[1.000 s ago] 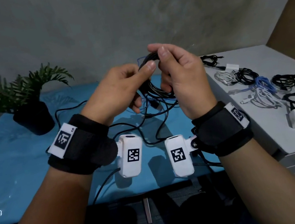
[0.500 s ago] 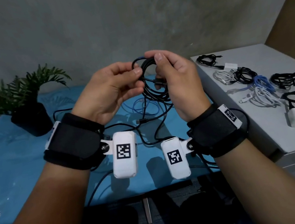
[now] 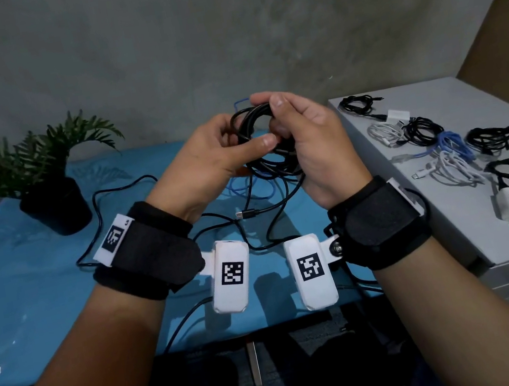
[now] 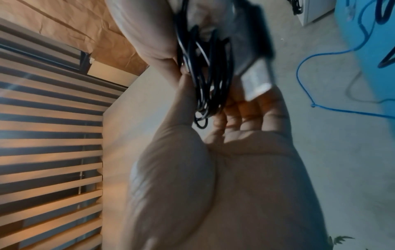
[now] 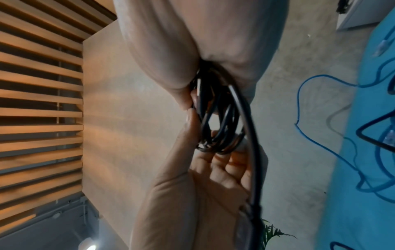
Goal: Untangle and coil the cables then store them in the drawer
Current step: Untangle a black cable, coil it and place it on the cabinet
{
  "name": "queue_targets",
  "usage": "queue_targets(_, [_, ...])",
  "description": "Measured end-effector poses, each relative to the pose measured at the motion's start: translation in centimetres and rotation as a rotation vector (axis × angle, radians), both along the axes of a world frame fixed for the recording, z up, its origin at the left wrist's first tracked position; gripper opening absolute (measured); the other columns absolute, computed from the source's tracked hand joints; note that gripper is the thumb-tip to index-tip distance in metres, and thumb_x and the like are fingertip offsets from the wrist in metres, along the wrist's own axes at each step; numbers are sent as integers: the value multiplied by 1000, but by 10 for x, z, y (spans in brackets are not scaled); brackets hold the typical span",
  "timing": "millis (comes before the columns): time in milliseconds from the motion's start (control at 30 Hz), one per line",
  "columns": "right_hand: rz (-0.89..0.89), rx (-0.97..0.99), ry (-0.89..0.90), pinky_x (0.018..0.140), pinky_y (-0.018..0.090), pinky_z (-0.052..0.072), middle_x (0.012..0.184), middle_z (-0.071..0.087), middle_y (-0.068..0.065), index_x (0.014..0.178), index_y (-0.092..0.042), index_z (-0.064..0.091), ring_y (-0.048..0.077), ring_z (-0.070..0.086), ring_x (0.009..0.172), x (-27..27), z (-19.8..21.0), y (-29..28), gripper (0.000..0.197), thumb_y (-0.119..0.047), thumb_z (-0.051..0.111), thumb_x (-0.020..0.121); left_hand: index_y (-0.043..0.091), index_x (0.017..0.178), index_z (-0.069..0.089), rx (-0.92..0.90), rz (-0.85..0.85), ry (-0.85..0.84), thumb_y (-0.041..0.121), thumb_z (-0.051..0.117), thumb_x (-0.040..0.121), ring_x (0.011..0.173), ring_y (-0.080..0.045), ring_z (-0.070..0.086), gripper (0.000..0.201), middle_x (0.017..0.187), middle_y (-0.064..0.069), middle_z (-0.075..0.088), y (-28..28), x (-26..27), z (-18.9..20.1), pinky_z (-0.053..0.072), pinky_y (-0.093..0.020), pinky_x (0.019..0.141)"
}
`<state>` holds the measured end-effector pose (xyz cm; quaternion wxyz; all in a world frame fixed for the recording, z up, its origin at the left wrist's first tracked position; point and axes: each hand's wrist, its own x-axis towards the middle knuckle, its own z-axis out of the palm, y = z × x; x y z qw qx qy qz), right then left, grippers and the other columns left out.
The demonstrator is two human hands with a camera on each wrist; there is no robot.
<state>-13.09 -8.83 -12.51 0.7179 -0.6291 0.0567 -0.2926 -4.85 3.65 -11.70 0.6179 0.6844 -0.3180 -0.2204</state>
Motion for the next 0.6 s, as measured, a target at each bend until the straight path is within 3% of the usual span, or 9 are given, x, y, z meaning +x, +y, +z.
queue_targets(67, [1, -52, 6, 87, 33, 42, 60, 60, -22, 112, -9, 69, -3, 53, 68, -1, 2, 3, 24, -17, 46, 107, 8, 117, 60, -49, -18, 14, 21, 80, 82, 92, -22, 63, 43, 93, -5, 65, -2, 0, -2, 51, -43, 88])
queue_targets(167, [-23, -130, 18, 84, 27, 43, 64, 61, -24, 113, -10, 70, -3, 54, 73, 0, 2, 5, 25, -16, 47, 107, 15, 112, 63, -68, 45, -53, 10, 76, 88, 76, -9, 57, 27, 78, 8, 62, -5, 0, -5, 47, -24, 71])
queue_targets(300, [-66, -252, 19, 75, 22, 43, 68, 51, -16, 115, -14, 73, 8, 46, 75, 2, -1, 4, 26, -22, 50, 106, 14, 98, 59, -2, 164, -195, 11, 75, 87, 66, -8, 49, 19, 75, 5, 52, -7, 5, -7, 42, -27, 63])
queue_targets(367, [-84, -323, 14, 71, 18, 42, 67, 47, -13, 115, -12, 73, 6, 45, 71, 2, 0, 7, 26, -18, 50, 106, 19, 88, 57, 58, 241, -294, 14, 75, 86, 64, -11, 49, 19, 72, 7, 51, -9, 10, -10, 43, -31, 62])
queue_targets(433, [-77, -369, 18, 67, 9, 40, 61, 52, -19, 115, -4, 72, -4, 49, 65, 2, 0, 10, 25, -11, 50, 106, 25, 88, 59, 120, 320, -404, 15, 73, 87, 69, -13, 55, 17, 74, 11, 56, -10, 12, -13, 45, -31, 65])
queue_targets(500, [-30, -403, 25, 69, 7, 42, 63, 59, -28, 118, 0, 70, -11, 56, 68, 1, -1, 14, 25, -6, 49, 105, 24, 103, 65, 236, 406, -530, 15, 65, 91, 86, -17, 62, 15, 87, 11, 64, -9, 11, -15, 46, -30, 71])
queue_targets(600, [20, -395, 55, 73, 15, 43, 66, 58, -24, 121, -7, 71, -4, 54, 67, 2, -4, 15, 26, -13, 50, 106, 19, 119, 63, 346, 492, -689, 11, 56, 92, 107, -24, 55, 29, 109, 1, 53, -6, 10, -18, 40, -30, 83])
